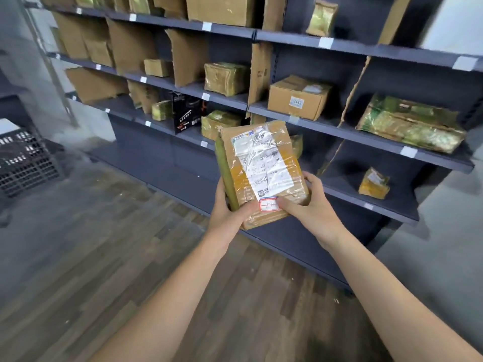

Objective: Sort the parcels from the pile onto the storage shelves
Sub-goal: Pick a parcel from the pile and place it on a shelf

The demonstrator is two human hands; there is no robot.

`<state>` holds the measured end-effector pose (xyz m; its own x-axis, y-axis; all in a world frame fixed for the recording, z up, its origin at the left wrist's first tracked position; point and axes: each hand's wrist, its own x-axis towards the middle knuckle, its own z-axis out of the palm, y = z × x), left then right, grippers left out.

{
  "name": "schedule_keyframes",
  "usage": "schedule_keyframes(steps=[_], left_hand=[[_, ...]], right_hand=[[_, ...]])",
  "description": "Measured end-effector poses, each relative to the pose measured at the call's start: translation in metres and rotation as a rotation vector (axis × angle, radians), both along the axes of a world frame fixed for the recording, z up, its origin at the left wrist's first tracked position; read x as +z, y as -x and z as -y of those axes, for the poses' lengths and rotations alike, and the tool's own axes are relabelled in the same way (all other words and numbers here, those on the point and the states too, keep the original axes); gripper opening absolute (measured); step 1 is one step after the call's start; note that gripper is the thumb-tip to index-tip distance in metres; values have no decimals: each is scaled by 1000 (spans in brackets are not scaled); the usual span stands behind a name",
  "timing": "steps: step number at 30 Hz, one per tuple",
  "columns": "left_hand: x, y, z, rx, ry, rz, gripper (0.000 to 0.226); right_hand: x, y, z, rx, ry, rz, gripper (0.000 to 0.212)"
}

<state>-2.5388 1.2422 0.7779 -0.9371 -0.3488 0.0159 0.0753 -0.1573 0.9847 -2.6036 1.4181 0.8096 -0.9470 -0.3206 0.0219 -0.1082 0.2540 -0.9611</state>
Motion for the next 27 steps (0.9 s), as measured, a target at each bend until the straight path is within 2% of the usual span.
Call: schedule_keyframes(steps=[2, 7, 11, 18, 23, 27], left_hand=[[0, 13, 33, 20, -4, -1, 72], [5, 50, 126, 32, -19, 24, 67], [7, 79, 198, 5, 16, 31, 67], [-5, 116, 289, 30, 38, 67, 54], [-20, 147, 351, 52, 30, 141, 54], [-28, 181, 404, 84, 51, 162, 63]], right_hand=[[2, 17, 35, 22, -15, 11, 72], [7, 62, 130, 87, -69, 44, 49], [6, 95, 201, 112, -132, 40, 62], [-9, 141, 298, 146, -158, 89, 59], [-22, 178, 361, 203, -144, 151, 29], [-36, 221, 419, 245, -138, 174, 38]])
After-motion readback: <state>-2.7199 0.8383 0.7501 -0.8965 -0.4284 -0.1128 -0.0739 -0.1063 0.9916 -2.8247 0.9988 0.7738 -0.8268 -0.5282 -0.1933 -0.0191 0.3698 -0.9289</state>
